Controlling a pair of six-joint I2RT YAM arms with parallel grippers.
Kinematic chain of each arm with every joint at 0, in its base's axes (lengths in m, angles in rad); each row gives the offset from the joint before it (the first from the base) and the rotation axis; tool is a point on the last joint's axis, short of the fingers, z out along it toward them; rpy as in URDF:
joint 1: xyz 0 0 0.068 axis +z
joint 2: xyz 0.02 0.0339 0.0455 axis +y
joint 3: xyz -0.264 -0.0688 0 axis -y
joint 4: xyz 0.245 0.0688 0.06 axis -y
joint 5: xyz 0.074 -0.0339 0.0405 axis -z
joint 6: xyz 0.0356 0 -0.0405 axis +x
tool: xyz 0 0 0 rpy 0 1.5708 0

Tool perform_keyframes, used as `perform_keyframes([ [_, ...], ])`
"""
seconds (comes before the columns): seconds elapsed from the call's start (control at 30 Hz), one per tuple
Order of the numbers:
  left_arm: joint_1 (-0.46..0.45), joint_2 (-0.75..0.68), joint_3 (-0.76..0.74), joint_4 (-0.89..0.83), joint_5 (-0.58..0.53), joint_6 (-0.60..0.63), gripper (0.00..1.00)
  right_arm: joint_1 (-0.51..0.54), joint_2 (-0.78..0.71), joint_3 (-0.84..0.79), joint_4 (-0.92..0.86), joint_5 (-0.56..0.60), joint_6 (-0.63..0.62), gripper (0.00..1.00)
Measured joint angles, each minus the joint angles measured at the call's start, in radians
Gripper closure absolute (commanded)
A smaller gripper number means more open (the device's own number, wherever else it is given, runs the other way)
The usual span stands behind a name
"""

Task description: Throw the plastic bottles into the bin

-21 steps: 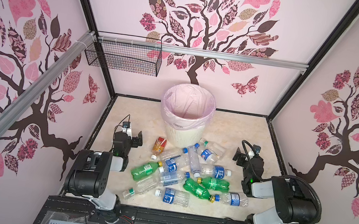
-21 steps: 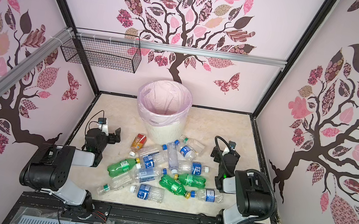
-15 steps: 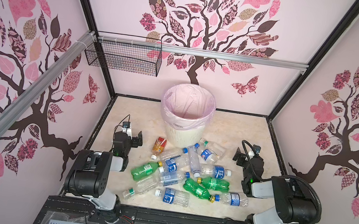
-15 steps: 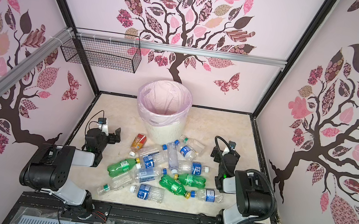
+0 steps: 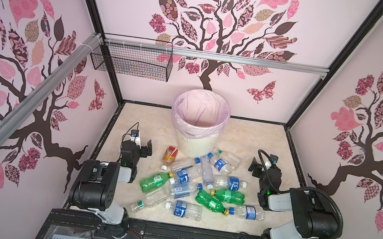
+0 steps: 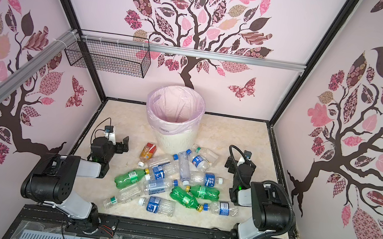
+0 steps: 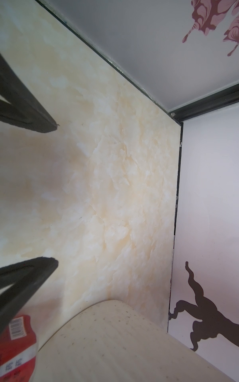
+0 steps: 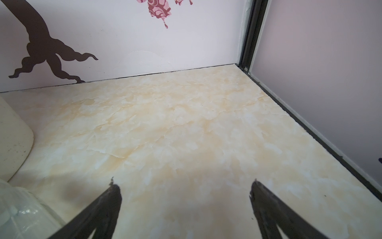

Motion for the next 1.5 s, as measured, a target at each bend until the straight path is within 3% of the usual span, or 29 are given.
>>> perform_keyframes([
  [0.77, 0.000, -0.018, 0.000, -0.023, -0.023, -0.009, 0.02, 0.000, -0.008, 0.001, -0.009, 0.005, 0.000, 0.00],
  [0.97, -0.007, -0.145, 0.001, -0.114, -0.077, -0.019, 0.02, 0.000, -0.142, 0.069, -0.193, 0.021, 0.003, 0.00],
  [1.17, -0.083, -0.260, 0.012, -0.246, -0.193, -0.019, 0.02, 0.000, -0.256, 0.164, -0.377, 0.031, 0.004, 0.00],
  [1.3, -0.155, -0.377, 0.136, -0.557, -0.280, -0.053, 0.02, 0.005, -0.294, 0.354, -0.757, -0.048, -0.004, 0.00],
  [1.5, -0.168, -0.509, 0.326, -0.834, -0.285, -0.151, 0.02, 0.048, -0.324, 0.596, -1.066, -0.159, -0.030, 0.00],
])
